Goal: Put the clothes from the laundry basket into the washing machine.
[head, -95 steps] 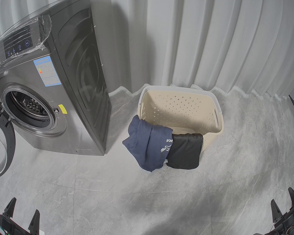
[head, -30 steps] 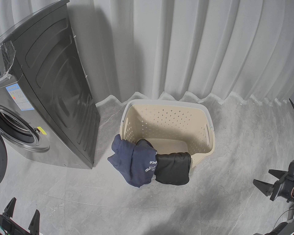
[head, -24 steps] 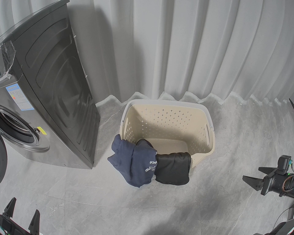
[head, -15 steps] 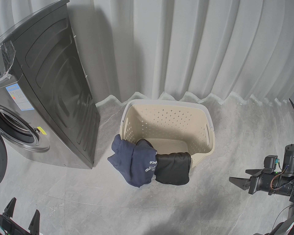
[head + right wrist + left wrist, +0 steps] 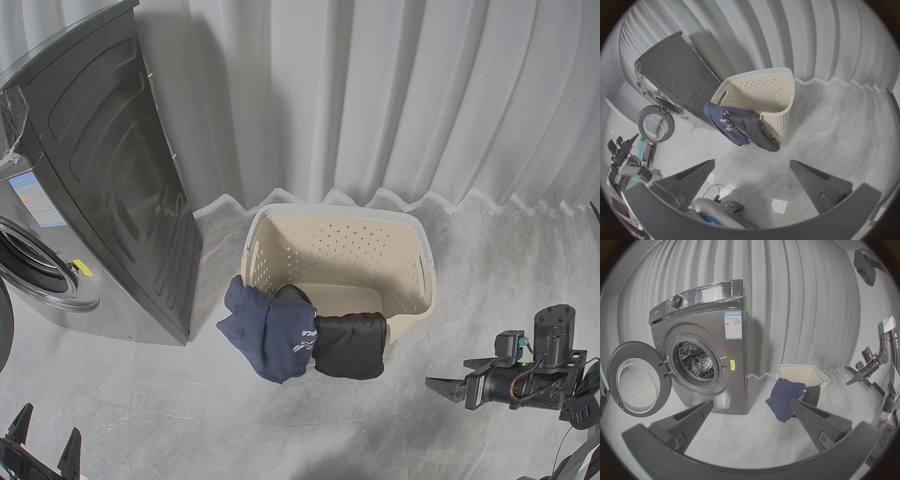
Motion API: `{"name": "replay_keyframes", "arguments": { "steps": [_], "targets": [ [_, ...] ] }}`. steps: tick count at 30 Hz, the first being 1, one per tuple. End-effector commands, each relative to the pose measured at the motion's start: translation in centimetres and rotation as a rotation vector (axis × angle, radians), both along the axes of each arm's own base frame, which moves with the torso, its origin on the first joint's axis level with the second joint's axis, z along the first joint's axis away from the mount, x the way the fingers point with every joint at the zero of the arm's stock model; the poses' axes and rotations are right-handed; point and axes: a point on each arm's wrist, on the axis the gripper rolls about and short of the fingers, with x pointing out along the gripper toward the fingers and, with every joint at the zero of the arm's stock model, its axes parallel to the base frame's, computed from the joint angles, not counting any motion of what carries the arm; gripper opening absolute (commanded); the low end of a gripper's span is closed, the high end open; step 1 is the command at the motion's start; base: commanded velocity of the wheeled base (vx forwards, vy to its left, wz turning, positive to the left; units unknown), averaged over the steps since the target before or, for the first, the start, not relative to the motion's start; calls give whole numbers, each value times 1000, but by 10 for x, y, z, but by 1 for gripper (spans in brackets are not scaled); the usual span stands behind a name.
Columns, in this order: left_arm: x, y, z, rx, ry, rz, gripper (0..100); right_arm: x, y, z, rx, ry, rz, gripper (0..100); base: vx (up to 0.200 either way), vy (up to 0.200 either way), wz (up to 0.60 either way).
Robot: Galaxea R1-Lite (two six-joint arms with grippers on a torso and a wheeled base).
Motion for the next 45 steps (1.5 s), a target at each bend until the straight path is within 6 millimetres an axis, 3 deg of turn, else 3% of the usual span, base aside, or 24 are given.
{"name": "replay_keyframes", "arguments": {
  "steps": [1,10,18,45],
  "targets": [
    [1,0,-5,2,9,0,100,5,14,-17,-42,49,25,100,0,0,0],
    [1,0,-5,2,9,0,100,12,47,-33,9,18,31,100,0,0,0],
    [1,0,-5,5,9,2,100,15,62,-49,-2,45,67,100,75,0,0],
    [1,0,-5,5,9,0,100,23,79,-63,14,49,58,100,0,44,0]
  ]
}}
